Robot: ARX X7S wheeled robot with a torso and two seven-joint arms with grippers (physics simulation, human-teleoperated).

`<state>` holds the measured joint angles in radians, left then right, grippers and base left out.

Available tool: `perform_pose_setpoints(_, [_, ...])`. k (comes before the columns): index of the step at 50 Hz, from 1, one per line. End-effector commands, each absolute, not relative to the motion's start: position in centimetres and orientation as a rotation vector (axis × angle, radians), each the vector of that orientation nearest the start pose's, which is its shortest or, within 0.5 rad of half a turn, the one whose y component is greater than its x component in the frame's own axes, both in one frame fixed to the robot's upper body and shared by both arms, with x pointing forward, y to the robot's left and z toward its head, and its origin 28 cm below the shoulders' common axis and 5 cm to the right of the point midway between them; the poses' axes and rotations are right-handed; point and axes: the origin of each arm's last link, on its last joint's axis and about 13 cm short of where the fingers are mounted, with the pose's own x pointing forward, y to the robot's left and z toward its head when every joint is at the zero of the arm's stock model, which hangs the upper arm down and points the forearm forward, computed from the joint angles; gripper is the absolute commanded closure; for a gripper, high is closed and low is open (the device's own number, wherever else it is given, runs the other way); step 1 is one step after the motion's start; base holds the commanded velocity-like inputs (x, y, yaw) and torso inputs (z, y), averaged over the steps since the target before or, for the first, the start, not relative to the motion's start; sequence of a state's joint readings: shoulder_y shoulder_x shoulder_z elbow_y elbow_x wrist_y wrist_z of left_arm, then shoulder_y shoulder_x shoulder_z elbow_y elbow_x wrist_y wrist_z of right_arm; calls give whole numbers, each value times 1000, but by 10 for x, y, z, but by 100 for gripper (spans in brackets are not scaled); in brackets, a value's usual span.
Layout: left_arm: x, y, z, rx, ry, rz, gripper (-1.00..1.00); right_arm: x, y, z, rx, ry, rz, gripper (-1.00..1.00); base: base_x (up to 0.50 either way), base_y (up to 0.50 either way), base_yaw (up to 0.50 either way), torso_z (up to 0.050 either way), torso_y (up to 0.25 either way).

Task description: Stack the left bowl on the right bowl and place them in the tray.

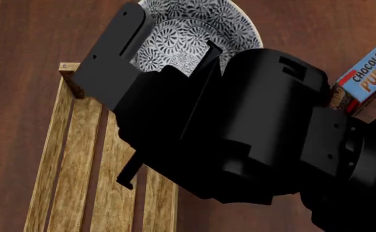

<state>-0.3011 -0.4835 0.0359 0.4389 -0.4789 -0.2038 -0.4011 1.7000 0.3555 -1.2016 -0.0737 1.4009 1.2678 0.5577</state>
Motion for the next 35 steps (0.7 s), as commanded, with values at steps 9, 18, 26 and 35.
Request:
perform_pose_setpoints(9, [249, 278, 174, -50, -471, 201, -100, 285, -8, 300, -916, 271, 521, 100, 0, 0, 0, 0, 1])
perform_pose_setpoints(18, [249, 279, 174, -54, -471, 206, -100, 282, 4, 293, -939, 271, 554, 100, 0, 0, 0, 0, 1])
perform_pose_setpoints(26, [250, 280, 173, -54, -470, 213, -100, 284, 9, 287, -951, 277, 592, 100, 0, 0, 0, 1, 0])
perform_pose_setpoints(35, [250, 284, 174, -60, -470, 229, -100, 287, 18, 279, -961, 285, 634, 100, 0, 0, 0, 0, 1])
